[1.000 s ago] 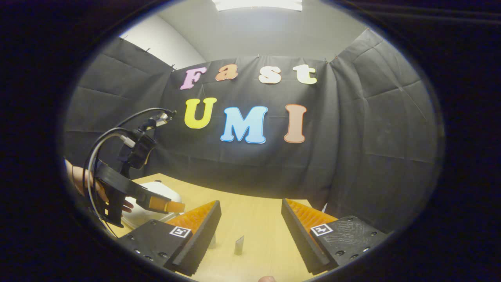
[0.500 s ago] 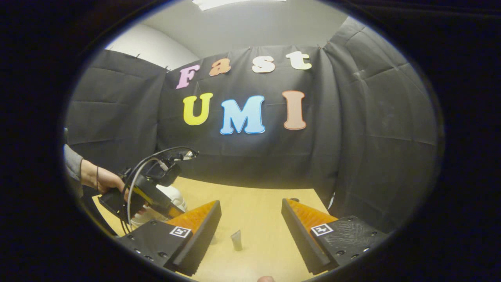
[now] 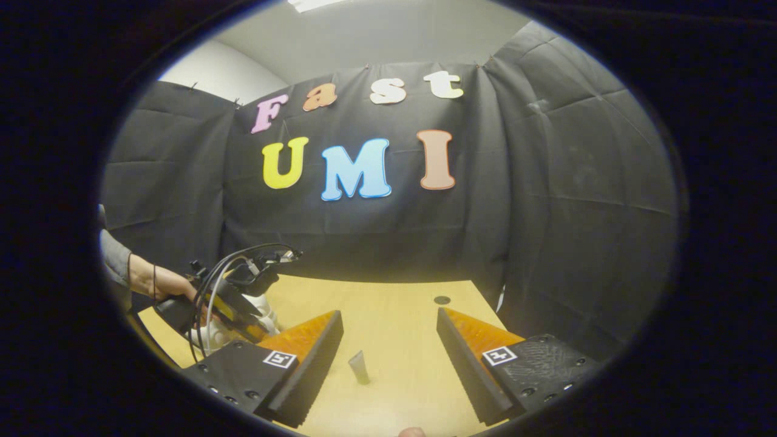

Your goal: First open the suitcase, pack the skin care products into it, and then close the suitcase.

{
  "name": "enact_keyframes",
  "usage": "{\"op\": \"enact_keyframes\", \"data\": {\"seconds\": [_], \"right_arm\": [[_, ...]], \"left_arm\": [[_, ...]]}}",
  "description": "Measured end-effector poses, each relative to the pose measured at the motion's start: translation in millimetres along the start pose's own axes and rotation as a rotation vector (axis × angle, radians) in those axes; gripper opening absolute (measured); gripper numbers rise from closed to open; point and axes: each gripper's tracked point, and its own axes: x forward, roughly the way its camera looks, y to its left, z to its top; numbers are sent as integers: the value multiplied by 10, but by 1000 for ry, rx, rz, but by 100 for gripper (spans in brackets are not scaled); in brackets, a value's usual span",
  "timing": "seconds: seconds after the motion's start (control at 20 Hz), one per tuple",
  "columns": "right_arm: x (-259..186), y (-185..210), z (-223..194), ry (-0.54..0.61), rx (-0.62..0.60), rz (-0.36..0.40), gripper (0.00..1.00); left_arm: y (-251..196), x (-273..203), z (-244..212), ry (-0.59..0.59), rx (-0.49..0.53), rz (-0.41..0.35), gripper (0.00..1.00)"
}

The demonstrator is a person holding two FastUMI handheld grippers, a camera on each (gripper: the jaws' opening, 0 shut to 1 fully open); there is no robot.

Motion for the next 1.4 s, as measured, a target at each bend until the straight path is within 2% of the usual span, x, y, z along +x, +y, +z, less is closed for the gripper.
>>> {"op": "enact_keyframes", "data": {"seconds": [0.05,0.1,0.15,0.2,0.35,0.5,0.7,0.95,1.0,1.1,1.3,1.4], "right_arm": [[1,17,8,1,-5,-8,94],[11,52,-9,1,-8,-14,94],[7,91,-1,3,-5,-18,94],[0,119,-6,3,-1,-24,94],[-35,208,10,3,-13,-44,94],[-80,335,17,1,-30,-53,94],[-92,564,45,0,-38,-53,95],[-94,866,125,-18,-53,-50,94],[-89,909,118,-21,-57,-52,94],[-85,994,123,-20,-63,-57,94],[-84,1165,141,-18,-64,-76,94],[-63,1251,155,-16,-64,-86,94]], "left_arm": [[-19,-3,22,7,7,3,24],[-13,-41,40,13,30,-5,16],[-13,-72,53,7,41,-9,19],[-53,-129,81,0,53,-27,16],[-77,-416,120,7,49,-91,16],[-17,-914,207,-2,30,-155,16],[202,-1706,446,-78,55,-210,15],[846,-2431,672,-139,4,-211,15],[1000,-2549,712,-153,7,-212,12],[1304,-2797,785,-181,-2,-195,15],[2211,-3238,998,-236,-24,-103,15],[2706,-3314,1034,-244,-14,-35,15]]}}
